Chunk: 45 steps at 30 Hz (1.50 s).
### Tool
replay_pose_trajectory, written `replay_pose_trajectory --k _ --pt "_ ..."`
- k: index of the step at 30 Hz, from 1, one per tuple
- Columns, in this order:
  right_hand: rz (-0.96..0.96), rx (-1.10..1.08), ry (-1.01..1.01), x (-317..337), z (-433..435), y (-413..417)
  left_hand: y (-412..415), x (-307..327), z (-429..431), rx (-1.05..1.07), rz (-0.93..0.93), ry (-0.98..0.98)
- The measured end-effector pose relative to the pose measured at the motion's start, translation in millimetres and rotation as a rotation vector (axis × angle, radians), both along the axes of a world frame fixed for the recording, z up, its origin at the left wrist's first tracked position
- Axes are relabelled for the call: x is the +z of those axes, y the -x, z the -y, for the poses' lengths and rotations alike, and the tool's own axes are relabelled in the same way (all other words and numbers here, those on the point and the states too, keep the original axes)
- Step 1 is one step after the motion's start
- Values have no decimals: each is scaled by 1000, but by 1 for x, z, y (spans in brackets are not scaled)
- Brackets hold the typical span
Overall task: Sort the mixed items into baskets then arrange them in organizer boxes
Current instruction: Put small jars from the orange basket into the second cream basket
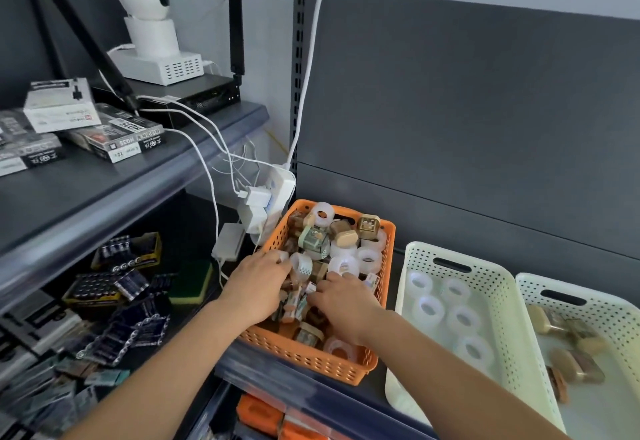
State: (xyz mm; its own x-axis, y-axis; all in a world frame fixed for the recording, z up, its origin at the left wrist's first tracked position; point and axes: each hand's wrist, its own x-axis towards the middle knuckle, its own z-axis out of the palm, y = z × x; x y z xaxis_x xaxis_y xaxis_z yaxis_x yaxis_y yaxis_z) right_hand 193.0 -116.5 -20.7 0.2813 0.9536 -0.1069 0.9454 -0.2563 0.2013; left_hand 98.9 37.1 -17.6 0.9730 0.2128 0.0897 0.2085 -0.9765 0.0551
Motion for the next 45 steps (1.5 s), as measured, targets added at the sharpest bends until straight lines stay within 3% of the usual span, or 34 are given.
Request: replay_pose_trajectory --k 8,13,19,25,31,38,45 --pt "-388 -259 -523 26 29 -4 -8 21 9 38 147 438" --pt "-436 -405 -760 36 85 -5 -24 40 58 -73 247 569" --pt "-384 -616 -854 38 185 -15 -50 47 154 -271 255 632" --pt "-308 -853 -710 34 290 -24 -71 42 259 -423 197 619" --pt "-278 -995 -280 20 362 -30 -88 16 344 -558 132 243" --pt "-215 -921 -123 10 377 -40 -99 0 367 -581 -130 -122" --pt "-223 -863 -165 9 380 -48 -91 4 364 -551 -86 -1"
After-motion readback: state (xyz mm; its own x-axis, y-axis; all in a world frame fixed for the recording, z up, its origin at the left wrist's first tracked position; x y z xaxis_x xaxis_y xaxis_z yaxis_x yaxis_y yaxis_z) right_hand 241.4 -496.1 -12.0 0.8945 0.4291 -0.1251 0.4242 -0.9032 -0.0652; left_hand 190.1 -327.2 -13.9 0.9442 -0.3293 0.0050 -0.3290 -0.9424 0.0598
